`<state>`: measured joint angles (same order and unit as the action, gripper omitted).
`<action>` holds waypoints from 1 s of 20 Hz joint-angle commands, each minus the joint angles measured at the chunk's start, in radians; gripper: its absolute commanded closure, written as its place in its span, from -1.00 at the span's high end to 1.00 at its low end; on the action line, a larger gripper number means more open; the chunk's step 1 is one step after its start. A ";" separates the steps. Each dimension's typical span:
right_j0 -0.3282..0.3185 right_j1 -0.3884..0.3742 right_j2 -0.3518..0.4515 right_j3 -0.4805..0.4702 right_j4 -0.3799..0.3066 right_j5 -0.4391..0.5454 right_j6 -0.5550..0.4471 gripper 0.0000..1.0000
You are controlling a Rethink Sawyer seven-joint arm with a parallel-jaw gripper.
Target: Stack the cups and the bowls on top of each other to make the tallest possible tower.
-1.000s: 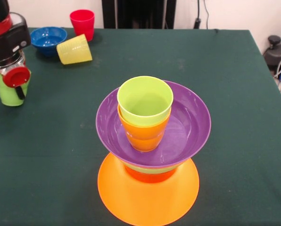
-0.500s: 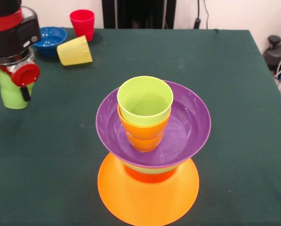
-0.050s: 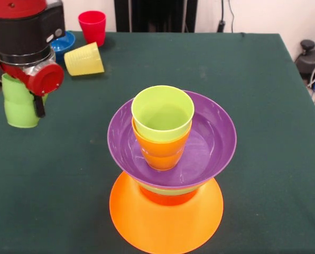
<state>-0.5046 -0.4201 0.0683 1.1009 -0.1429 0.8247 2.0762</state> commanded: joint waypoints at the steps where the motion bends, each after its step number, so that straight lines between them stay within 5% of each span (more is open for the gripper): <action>1: 0.069 0.014 0.038 -0.173 -0.041 0.220 -0.065 -1.00; 12: 0.154 0.093 0.037 -0.576 -0.095 0.567 -0.099 -1.00; 20: 0.199 0.132 0.059 -0.726 -0.068 0.671 -0.052 -1.00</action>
<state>-0.3486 -0.3617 0.0671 0.5172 -0.1573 1.3544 2.0762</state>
